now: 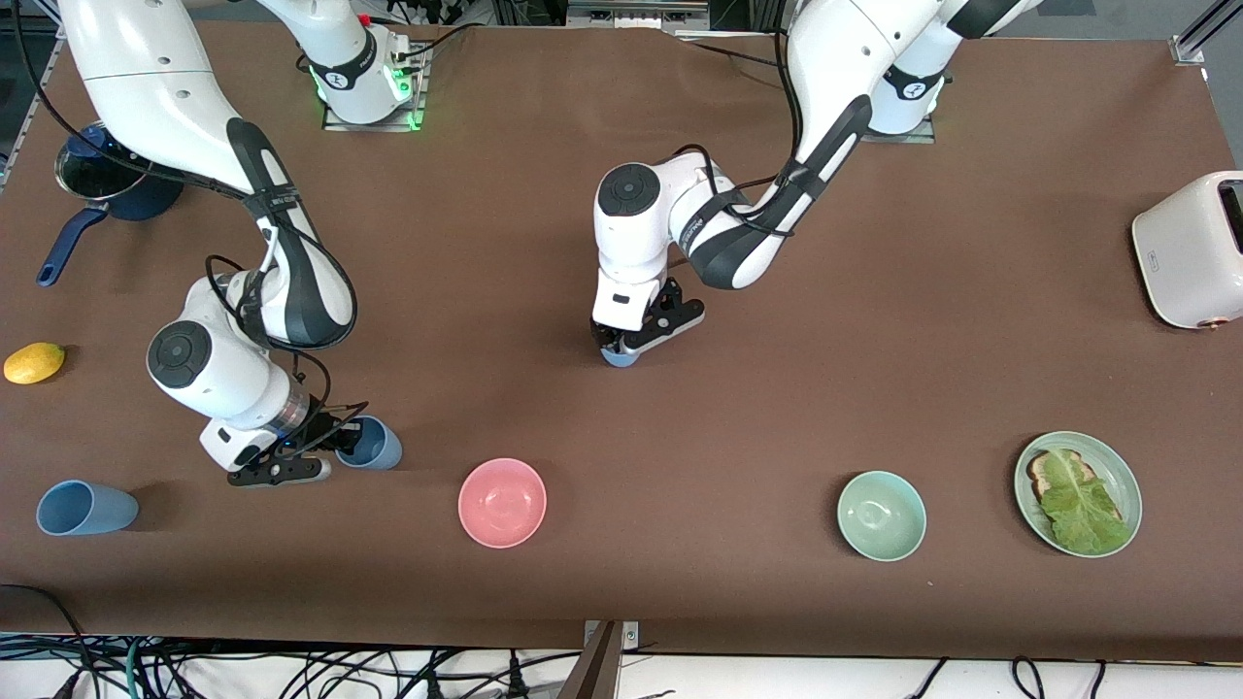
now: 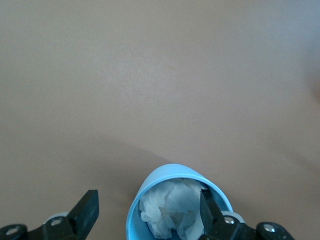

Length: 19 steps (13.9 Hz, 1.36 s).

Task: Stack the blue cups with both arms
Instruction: 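Carry the tissue cup with the left gripper toward the table middle, then set down the tissue cup, open the left gripper while the right gripper approaches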

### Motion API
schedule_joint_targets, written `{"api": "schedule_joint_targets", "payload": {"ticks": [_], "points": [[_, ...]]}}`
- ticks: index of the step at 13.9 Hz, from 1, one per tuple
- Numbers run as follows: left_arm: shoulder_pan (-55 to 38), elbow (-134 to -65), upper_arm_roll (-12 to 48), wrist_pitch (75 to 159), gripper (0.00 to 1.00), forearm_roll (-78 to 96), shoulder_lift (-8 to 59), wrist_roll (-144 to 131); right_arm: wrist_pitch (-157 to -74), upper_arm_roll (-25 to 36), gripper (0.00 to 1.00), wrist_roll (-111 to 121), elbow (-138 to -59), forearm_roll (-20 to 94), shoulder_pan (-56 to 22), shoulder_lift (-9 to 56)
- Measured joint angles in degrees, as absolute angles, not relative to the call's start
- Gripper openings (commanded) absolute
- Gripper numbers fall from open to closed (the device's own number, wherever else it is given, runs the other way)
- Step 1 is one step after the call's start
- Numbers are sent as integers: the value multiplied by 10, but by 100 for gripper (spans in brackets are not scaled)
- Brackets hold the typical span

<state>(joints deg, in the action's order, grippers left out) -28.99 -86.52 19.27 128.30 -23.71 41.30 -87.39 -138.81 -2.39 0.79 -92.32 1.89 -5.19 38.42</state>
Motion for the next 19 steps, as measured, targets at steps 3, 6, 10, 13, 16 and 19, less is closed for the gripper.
{"api": "schedule_joint_targets", "payload": {"ticks": [3,6,10,13,16,19], "points": [[-284,-865,190,1281,95,-237,396,-841,-1388,-24,0,8,-923,19,-52,384],[-278,-865,190,1261,97,-237,374,-802,-1388,-24,0,8,-923,19,-54,384],[-261,-862,190,1216,99,-210,338,-720,-1383,-24,0,6,-921,19,-64,376],[-251,-855,190,1156,99,-186,299,-654,-1329,-24,0,2,-918,19,-69,342],[-231,-836,190,1085,99,-173,265,-574,-1243,-25,0,-5,-914,19,-73,291],[-190,-818,189,1041,99,-147,235,-478,-1179,-25,0,-44,-914,18,-99,250]]}}
